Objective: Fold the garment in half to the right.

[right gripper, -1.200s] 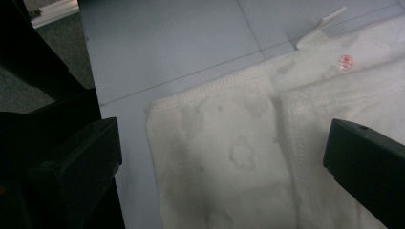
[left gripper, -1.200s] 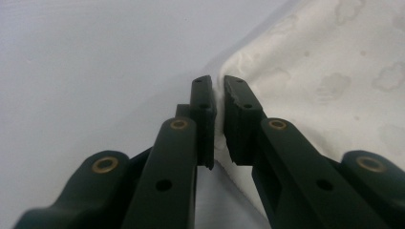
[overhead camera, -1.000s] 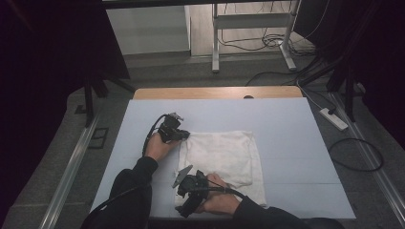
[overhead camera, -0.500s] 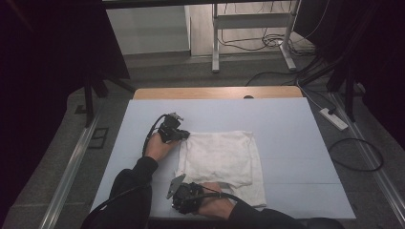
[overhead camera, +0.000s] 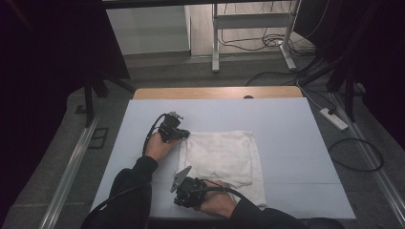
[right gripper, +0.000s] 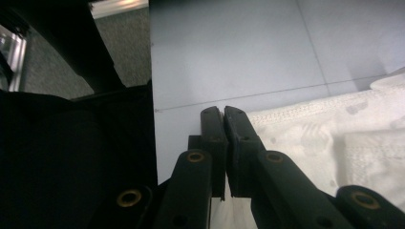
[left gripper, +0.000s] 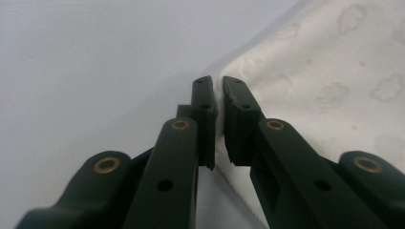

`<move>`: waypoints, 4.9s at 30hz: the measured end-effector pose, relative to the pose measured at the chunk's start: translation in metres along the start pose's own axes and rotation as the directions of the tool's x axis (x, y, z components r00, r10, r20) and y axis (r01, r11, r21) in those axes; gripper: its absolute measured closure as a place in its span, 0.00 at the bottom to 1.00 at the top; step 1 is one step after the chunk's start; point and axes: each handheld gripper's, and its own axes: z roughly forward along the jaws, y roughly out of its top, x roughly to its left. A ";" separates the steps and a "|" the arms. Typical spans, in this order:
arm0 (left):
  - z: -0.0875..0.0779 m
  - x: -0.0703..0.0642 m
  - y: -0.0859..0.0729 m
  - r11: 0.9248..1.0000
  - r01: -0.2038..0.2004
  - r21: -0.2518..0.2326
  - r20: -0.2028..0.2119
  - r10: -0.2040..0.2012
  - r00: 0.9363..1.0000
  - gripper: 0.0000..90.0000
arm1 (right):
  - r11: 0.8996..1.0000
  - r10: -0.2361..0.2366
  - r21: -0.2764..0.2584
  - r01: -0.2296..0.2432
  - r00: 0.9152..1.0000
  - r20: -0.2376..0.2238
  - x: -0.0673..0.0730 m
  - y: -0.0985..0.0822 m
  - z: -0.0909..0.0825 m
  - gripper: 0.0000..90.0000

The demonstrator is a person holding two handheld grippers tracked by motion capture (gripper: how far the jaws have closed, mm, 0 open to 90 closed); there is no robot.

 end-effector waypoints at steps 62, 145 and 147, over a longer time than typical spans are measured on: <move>0.021 -0.077 0.078 0.975 -0.192 -0.114 -0.023 0.191 0.981 0.94 | 0.974 0.209 -0.106 -0.201 0.976 0.064 -0.023 -0.089 -0.125 0.96; 0.055 -0.137 0.131 0.944 -0.304 -0.127 0.122 0.319 0.940 0.26 | 0.909 0.415 -0.180 -0.377 0.858 0.302 -0.018 -0.178 -0.182 0.36; 0.053 -0.134 0.129 0.944 -0.307 -0.122 0.128 0.322 0.938 0.22 | 0.909 0.415 -0.184 -0.374 0.855 0.311 -0.018 -0.178 -0.182 0.33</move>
